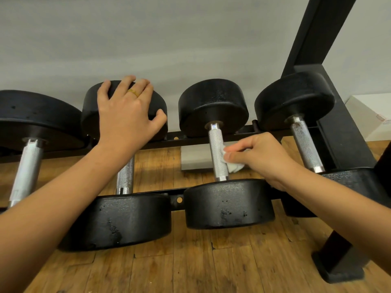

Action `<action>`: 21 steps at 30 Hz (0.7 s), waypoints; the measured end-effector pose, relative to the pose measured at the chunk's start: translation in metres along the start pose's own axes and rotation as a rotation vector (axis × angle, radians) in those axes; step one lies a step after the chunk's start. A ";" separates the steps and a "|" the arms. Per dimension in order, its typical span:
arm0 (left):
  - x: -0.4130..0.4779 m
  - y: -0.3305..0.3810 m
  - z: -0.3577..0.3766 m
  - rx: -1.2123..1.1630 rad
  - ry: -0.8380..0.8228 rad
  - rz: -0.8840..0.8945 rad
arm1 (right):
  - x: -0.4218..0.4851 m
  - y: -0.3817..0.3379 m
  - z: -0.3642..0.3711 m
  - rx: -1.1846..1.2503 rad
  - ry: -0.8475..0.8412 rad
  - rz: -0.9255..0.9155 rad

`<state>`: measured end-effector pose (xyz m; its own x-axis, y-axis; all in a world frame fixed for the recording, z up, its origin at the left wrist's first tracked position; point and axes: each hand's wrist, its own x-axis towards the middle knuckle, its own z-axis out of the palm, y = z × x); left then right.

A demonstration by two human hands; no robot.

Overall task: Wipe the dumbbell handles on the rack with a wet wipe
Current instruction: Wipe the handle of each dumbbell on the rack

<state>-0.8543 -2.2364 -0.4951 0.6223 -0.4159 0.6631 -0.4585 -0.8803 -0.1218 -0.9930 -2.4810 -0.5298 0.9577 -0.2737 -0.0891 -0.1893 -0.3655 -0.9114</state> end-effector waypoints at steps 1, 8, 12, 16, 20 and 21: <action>0.000 0.000 0.000 -0.002 0.002 -0.003 | -0.002 0.001 0.001 0.000 0.004 -0.007; 0.000 0.001 -0.001 -0.001 -0.006 -0.005 | -0.002 -0.005 -0.002 -0.049 -0.017 0.001; 0.000 0.001 -0.002 -0.007 -0.008 -0.005 | -0.010 -0.009 -0.008 -0.136 -0.186 0.103; 0.000 0.001 -0.003 -0.009 -0.007 -0.002 | -0.010 -0.005 0.001 -0.129 -0.008 -0.051; -0.001 0.002 -0.005 -0.001 -0.015 0.003 | -0.011 -0.008 -0.006 -0.233 -0.110 -0.019; -0.001 0.002 -0.005 -0.001 -0.017 0.005 | -0.012 -0.010 -0.009 -0.246 -0.167 0.020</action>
<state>-0.8592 -2.2366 -0.4924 0.6303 -0.4242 0.6502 -0.4625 -0.8779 -0.1244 -1.0044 -2.4820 -0.5163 0.9718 -0.1401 -0.1895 -0.2356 -0.5715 -0.7860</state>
